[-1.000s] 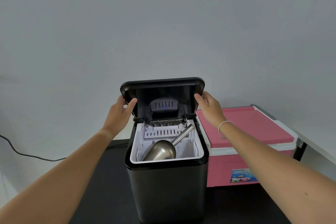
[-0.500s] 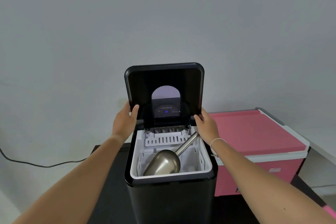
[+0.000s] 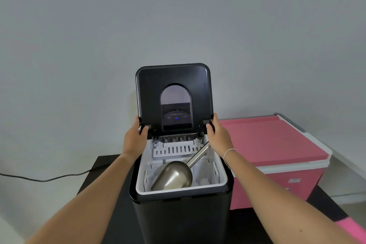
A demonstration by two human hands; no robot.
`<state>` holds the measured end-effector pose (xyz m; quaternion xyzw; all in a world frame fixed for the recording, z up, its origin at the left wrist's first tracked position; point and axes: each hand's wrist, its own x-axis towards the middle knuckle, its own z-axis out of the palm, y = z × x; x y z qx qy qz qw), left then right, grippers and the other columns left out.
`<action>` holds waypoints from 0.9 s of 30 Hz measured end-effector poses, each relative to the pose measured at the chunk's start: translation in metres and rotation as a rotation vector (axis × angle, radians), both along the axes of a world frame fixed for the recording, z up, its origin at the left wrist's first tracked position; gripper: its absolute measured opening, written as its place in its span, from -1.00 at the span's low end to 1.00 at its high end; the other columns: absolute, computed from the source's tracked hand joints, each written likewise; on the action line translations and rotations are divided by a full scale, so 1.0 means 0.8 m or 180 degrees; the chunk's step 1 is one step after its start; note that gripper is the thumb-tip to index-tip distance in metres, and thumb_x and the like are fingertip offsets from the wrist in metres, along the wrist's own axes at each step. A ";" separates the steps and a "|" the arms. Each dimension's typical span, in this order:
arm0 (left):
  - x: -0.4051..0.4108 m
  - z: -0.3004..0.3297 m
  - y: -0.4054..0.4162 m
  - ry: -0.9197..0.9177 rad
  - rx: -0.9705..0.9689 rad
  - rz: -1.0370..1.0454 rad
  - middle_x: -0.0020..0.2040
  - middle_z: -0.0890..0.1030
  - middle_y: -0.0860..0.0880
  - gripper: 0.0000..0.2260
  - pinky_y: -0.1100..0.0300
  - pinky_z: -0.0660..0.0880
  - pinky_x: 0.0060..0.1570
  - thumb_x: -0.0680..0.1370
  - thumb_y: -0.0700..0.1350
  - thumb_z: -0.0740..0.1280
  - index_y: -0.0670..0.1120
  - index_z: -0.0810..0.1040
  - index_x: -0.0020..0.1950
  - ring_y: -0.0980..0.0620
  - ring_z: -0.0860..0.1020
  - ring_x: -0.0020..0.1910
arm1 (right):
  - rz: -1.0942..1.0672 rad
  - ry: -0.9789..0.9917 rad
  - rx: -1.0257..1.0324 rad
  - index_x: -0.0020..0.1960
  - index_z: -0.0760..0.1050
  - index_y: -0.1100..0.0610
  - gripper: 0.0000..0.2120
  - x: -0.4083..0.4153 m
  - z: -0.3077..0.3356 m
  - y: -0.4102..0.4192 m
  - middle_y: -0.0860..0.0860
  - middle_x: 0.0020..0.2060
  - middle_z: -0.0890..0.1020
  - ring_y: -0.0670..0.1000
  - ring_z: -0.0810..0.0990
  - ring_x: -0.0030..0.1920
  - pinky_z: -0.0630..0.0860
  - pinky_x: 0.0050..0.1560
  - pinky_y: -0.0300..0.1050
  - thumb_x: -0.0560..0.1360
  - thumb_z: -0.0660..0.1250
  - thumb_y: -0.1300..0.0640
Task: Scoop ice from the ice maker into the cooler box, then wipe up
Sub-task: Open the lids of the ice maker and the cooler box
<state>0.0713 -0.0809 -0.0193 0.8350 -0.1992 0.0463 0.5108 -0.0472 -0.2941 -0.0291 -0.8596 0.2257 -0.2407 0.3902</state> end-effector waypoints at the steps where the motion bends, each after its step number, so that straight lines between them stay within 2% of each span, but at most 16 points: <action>1: -0.003 -0.001 0.000 -0.0023 -0.0013 -0.0007 0.24 0.56 -0.04 -0.62 0.16 0.38 0.21 0.61 -0.17 0.15 -0.03 0.28 0.44 -0.04 0.51 0.22 | -0.0003 0.0013 0.0012 0.56 -0.06 0.07 -0.48 0.000 0.000 0.000 0.30 0.27 0.48 0.23 0.57 0.12 0.50 0.15 0.10 0.65 0.02 0.07; 3: -0.004 -0.001 0.000 -0.0063 0.0002 -0.0007 0.25 0.56 -0.04 -0.61 0.18 0.38 0.18 0.61 -0.17 0.14 -0.03 0.27 0.45 -0.04 0.51 0.22 | 0.0004 0.0015 0.0025 0.56 -0.06 0.08 -0.48 -0.001 0.000 0.001 0.30 0.27 0.48 0.23 0.57 0.12 0.49 0.15 0.11 0.65 0.02 0.07; 6: -0.003 -0.001 0.001 -0.0092 0.0050 -0.0019 0.23 0.56 -0.02 -0.63 0.26 0.34 0.08 0.61 -0.18 0.14 -0.04 0.29 0.43 0.02 0.51 0.11 | 0.0025 0.0007 0.0048 0.56 -0.06 0.08 -0.48 -0.001 0.001 0.001 0.30 0.27 0.48 0.23 0.58 0.09 0.51 0.12 0.09 0.65 0.03 0.07; 8: -0.004 -0.001 0.002 -0.0063 0.0072 -0.0036 0.23 0.56 -0.02 -0.64 0.25 0.33 0.06 0.61 -0.18 0.14 -0.05 0.30 0.41 0.04 0.49 0.07 | 0.0019 0.0017 0.0085 0.56 -0.06 0.08 -0.47 0.000 0.001 0.001 0.29 0.22 0.52 0.20 0.61 -0.04 0.53 0.00 0.03 0.65 0.03 0.06; 10: -0.007 -0.001 0.002 -0.0021 0.0080 -0.0040 0.21 0.56 -0.01 -0.66 0.23 0.33 0.04 0.61 -0.16 0.15 -0.05 0.32 0.40 0.01 0.50 0.07 | -0.0002 0.0053 0.0073 0.56 -0.05 0.08 -0.47 -0.001 0.001 0.001 0.22 -0.10 0.62 0.05 0.51 -0.34 0.46 -0.27 -0.10 0.65 0.03 0.06; 11: -0.008 -0.001 0.003 0.0000 0.0072 -0.0037 0.19 0.56 -0.01 -0.67 0.22 0.33 0.03 0.61 -0.15 0.15 -0.05 0.33 0.38 0.00 0.50 0.07 | -0.0006 0.0075 0.0051 0.56 -0.05 0.08 -0.47 -0.003 0.001 0.002 0.14 -0.27 0.56 0.00 0.43 -0.41 0.40 -0.36 -0.16 0.65 0.03 0.06; 12: -0.009 0.000 0.004 0.0012 0.0062 -0.0039 0.18 0.55 0.00 -0.68 0.22 0.32 0.02 0.61 -0.15 0.15 -0.05 0.34 0.37 0.00 0.50 0.08 | 0.0006 0.0102 0.0033 0.56 -0.05 0.08 -0.47 -0.005 0.002 0.002 0.10 -0.32 0.52 -0.02 0.44 -0.39 0.38 -0.36 -0.18 0.65 0.03 0.05; 13: -0.009 0.000 0.005 0.0020 0.0058 -0.0040 0.18 0.56 0.00 -0.68 0.22 0.32 0.02 0.61 -0.14 0.15 -0.05 0.35 0.37 0.00 0.50 0.07 | 0.0034 0.0125 0.0027 0.56 -0.05 0.07 -0.47 -0.008 0.003 0.003 0.11 -0.22 0.57 0.02 0.53 -0.28 0.44 -0.27 -0.17 0.65 0.04 0.05; 14: -0.010 0.001 0.006 0.0017 0.0054 -0.0052 0.19 0.56 -0.01 -0.68 0.23 0.32 0.01 0.61 -0.13 0.15 -0.04 0.35 0.36 0.00 0.50 0.07 | 0.0060 0.0139 0.0046 0.56 -0.06 0.07 -0.46 -0.011 0.003 0.003 0.14 0.01 0.61 0.07 0.60 -0.07 0.49 -0.10 -0.13 0.65 0.05 0.04; 15: -0.012 0.002 0.007 0.0017 0.0037 -0.0057 0.19 0.57 -0.02 -0.69 0.24 0.33 -0.02 0.60 -0.12 0.15 -0.04 0.36 0.36 0.00 0.51 0.07 | 0.0095 0.0151 0.0079 0.56 -0.05 0.07 -0.45 -0.015 0.003 0.004 0.13 0.25 0.52 0.11 0.55 0.16 0.46 0.10 -0.11 0.64 0.06 0.03; 16: -0.014 0.004 0.007 0.0013 0.0017 -0.0062 0.18 0.58 -0.02 -0.69 0.26 0.35 -0.09 0.61 -0.12 0.14 -0.03 0.37 0.35 0.01 0.51 0.04 | 0.0142 0.0151 0.0110 0.56 -0.05 0.06 -0.44 -0.018 0.003 0.005 0.09 0.40 0.39 0.12 0.45 0.32 0.39 0.24 -0.08 0.64 0.08 0.01; 17: -0.017 0.008 0.009 -0.0001 0.0005 -0.0068 0.18 0.58 -0.03 -0.69 0.29 0.35 -0.14 0.61 -0.11 0.14 -0.02 0.37 0.36 0.03 0.51 0.01 | 0.0191 0.0139 0.0139 0.56 -0.03 0.05 -0.44 -0.022 0.003 0.007 0.05 0.47 0.29 0.10 0.35 0.41 0.33 0.34 -0.05 0.63 0.10 0.00; 19: -0.025 0.015 0.011 -0.0021 0.0032 -0.0047 0.26 0.53 -0.04 -0.63 0.29 0.35 -0.05 0.62 -0.10 0.13 -0.04 0.31 0.43 0.05 0.48 0.03 | 0.0239 0.0096 0.0180 0.55 0.00 0.04 -0.42 -0.031 0.002 0.011 0.01 0.50 0.22 0.06 0.24 0.47 0.24 0.41 -0.02 0.61 0.13 -0.03; 22: -0.037 0.023 0.013 -0.0080 0.0020 0.0113 0.44 0.35 -0.07 -0.55 0.14 0.26 0.33 0.62 -0.06 0.13 -0.09 0.18 0.51 -0.05 0.37 0.37 | 0.0237 0.0019 0.0196 0.55 0.04 0.01 -0.43 -0.045 0.000 0.015 -0.04 0.50 0.21 0.02 0.21 0.49 0.20 0.42 -0.06 0.60 0.15 -0.04; 23: -0.039 0.023 0.015 -0.0141 -0.0032 0.0147 0.46 0.33 -0.07 -0.55 0.11 0.21 0.38 0.62 -0.06 0.13 -0.09 0.19 0.51 -0.06 0.31 0.42 | 0.0231 -0.0015 0.0203 0.54 0.05 0.01 -0.43 -0.050 -0.001 0.017 -0.04 0.50 0.21 0.00 0.20 0.49 0.19 0.42 -0.07 0.60 0.15 -0.04; 27: -0.051 0.016 0.016 -0.0369 -0.0199 0.0164 0.42 0.38 -0.07 -0.60 0.15 0.26 0.33 0.62 -0.09 0.14 -0.09 0.28 0.46 -0.03 0.35 0.38 | 0.0170 -0.0109 0.0201 0.53 0.07 0.05 -0.45 -0.065 -0.004 0.023 -0.03 0.50 0.21 0.00 0.17 0.50 0.14 0.44 -0.10 0.61 0.16 -0.03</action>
